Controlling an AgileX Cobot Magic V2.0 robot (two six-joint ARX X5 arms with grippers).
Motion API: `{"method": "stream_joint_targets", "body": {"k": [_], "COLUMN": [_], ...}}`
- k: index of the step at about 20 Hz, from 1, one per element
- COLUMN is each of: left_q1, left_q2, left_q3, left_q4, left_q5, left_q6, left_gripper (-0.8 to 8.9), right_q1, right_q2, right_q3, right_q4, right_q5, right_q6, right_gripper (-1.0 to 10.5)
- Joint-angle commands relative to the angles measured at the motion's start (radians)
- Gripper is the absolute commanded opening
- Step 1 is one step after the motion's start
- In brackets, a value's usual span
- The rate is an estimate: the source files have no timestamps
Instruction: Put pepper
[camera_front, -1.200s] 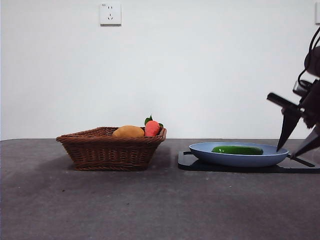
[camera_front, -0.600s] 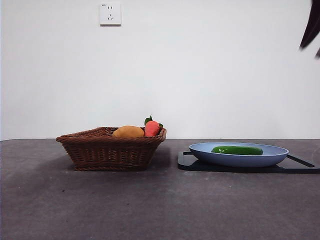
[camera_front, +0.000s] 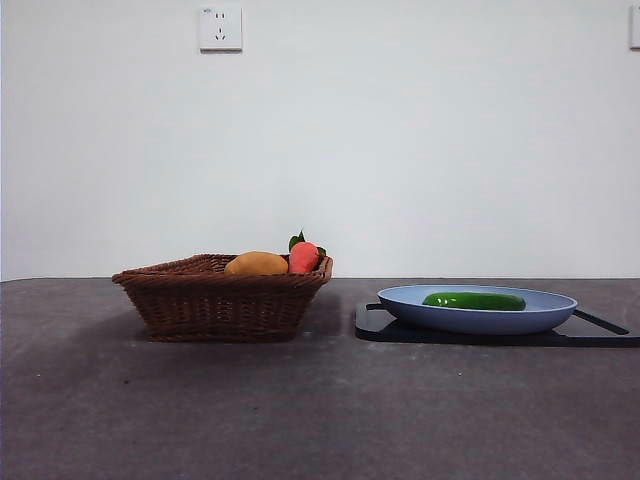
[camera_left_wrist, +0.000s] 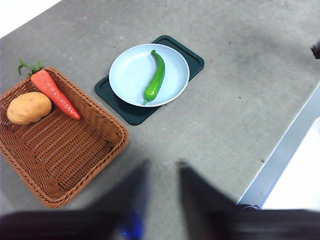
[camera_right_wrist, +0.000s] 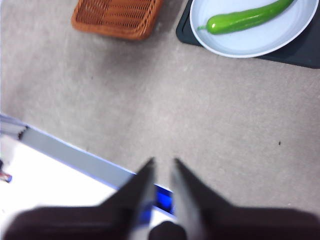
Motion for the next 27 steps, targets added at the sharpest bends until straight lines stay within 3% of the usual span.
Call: {"method": "stream_joint_targets", "body": {"k": [1, 16, 19, 21, 24, 27], "left_q1": [-0.007, -0.007, 0.007, 0.06, 0.204, 0.394], "left_q2": [0.01, 0.01, 0.008, -0.024, -0.125, -0.245], "left_q3": [0.019, 0.019, 0.019, 0.018, 0.004, -0.07], "left_q4": [0.004, 0.032, 0.055, 0.141, 0.293, 0.421], "left_q5": [0.0, -0.004, -0.053, -0.135, -0.124, -0.036], "left_q6": [0.007, 0.007, 0.065, 0.091, 0.156, 0.19], "left_gripper": [0.06, 0.06, 0.08, 0.08, 0.08, 0.08], "right_q1": [0.003, 0.002, 0.002, 0.002, 0.002, 0.002], "right_q2": [0.006, 0.008, 0.008, 0.008, 0.008, 0.01], "right_q3": [0.018, 0.018, 0.018, 0.018, 0.018, 0.018], "right_q4": [0.001, 0.005, 0.005, 0.005, 0.005, 0.005], "right_q5": [-0.001, 0.002, 0.002, 0.002, 0.002, 0.002], "right_q6": [-0.036, -0.027, -0.027, -0.027, -0.027, -0.027], "right_gripper": [0.1, 0.1, 0.1, 0.1, 0.1, 0.1]}}
